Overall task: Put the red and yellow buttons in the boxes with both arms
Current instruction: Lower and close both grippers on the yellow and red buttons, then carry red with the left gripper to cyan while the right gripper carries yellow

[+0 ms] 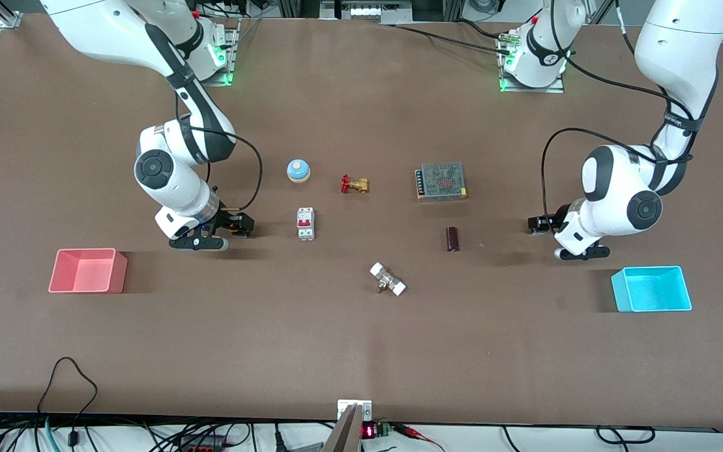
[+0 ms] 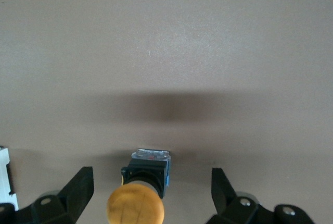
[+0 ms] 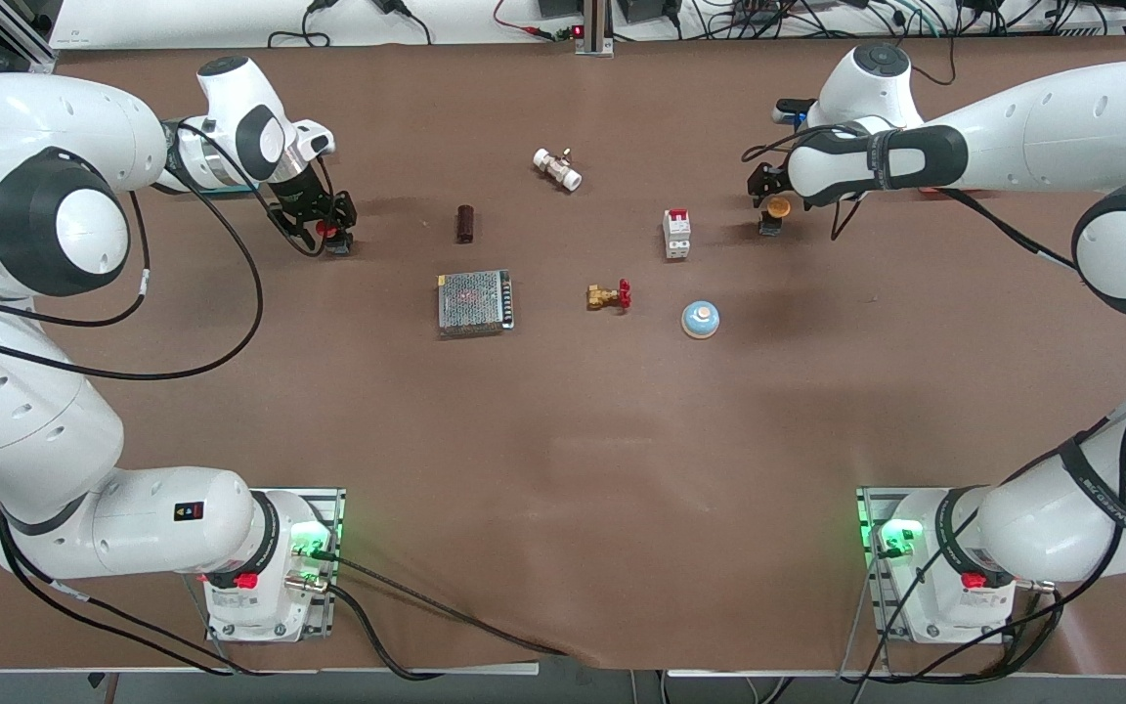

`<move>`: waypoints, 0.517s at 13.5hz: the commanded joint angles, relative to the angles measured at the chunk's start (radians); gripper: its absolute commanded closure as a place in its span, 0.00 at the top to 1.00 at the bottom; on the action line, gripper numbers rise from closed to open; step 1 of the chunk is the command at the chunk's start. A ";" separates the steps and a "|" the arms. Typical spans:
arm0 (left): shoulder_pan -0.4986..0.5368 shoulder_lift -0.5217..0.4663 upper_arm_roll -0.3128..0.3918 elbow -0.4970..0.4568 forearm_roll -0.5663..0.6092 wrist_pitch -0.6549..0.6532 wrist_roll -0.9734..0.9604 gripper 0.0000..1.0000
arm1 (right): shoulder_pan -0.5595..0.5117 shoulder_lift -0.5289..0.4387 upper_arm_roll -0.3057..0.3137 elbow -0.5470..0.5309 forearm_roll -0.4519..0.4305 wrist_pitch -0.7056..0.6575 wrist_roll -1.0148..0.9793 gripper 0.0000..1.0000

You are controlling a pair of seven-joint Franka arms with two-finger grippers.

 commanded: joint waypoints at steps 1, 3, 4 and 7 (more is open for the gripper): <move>-0.003 0.001 0.000 -0.003 -0.020 0.008 0.012 0.63 | -0.013 -0.004 0.010 0.000 -0.017 -0.022 -0.002 1.00; -0.003 0.000 0.000 -0.003 -0.020 0.007 0.012 0.54 | -0.012 0.002 0.010 0.000 -0.017 -0.020 0.000 1.00; -0.003 0.000 0.000 -0.003 -0.020 0.007 0.012 0.51 | -0.010 0.008 0.010 0.000 -0.017 -0.020 0.001 1.00; -0.003 -0.008 0.000 0.002 -0.020 0.002 0.012 0.44 | -0.009 0.019 0.010 0.001 -0.018 -0.020 0.001 1.00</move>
